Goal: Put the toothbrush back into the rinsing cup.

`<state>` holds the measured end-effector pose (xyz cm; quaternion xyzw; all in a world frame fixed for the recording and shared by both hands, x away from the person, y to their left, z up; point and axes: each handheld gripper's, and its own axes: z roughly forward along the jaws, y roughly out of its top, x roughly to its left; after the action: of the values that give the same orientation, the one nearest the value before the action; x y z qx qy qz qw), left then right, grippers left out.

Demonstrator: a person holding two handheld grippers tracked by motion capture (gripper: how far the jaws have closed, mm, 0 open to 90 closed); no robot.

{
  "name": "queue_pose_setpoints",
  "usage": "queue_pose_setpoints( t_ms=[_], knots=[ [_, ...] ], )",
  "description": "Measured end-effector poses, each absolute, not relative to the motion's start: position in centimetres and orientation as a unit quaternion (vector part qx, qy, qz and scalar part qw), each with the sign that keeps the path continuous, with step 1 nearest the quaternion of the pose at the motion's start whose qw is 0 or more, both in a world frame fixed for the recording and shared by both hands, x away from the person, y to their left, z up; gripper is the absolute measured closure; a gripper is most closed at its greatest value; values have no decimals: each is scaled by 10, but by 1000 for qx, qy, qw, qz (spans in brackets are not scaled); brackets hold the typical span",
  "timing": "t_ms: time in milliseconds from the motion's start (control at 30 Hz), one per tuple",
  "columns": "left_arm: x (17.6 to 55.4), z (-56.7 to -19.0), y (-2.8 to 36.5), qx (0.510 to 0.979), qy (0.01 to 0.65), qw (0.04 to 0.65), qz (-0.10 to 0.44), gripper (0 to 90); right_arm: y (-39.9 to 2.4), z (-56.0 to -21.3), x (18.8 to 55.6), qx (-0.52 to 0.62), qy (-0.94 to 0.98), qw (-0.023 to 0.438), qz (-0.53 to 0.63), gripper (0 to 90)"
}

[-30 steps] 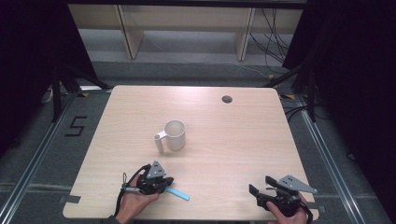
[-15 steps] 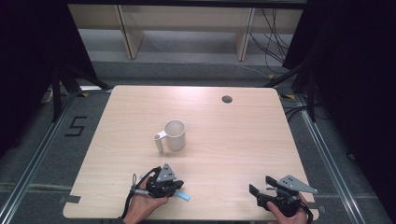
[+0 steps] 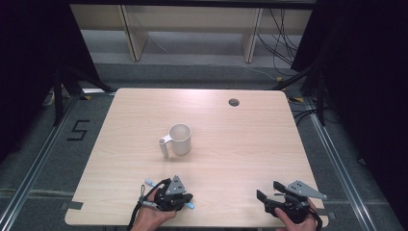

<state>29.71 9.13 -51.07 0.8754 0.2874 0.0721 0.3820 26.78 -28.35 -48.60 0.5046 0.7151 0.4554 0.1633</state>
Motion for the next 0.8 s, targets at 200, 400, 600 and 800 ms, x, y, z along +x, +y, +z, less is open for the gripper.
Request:
queue_pose_setpoints(
  t_ms=[200, 400, 600, 800],
  knots=[
    [281, -511, 98, 887, 265, 374, 62, 893, -283, -486, 268, 504, 715, 164, 456, 237],
    [267, -511, 114, 888, 267, 371, 57, 893, -285, -487, 270, 491, 721, 179, 454, 237],
    [257, -510, 127, 884, 276, 373, 57, 892, -284, -487, 269, 503, 716, 168, 454, 237],
    [252, -508, 138, 887, 276, 367, 58, 892, -285, -488, 271, 489, 723, 181, 453, 237]
  ],
)
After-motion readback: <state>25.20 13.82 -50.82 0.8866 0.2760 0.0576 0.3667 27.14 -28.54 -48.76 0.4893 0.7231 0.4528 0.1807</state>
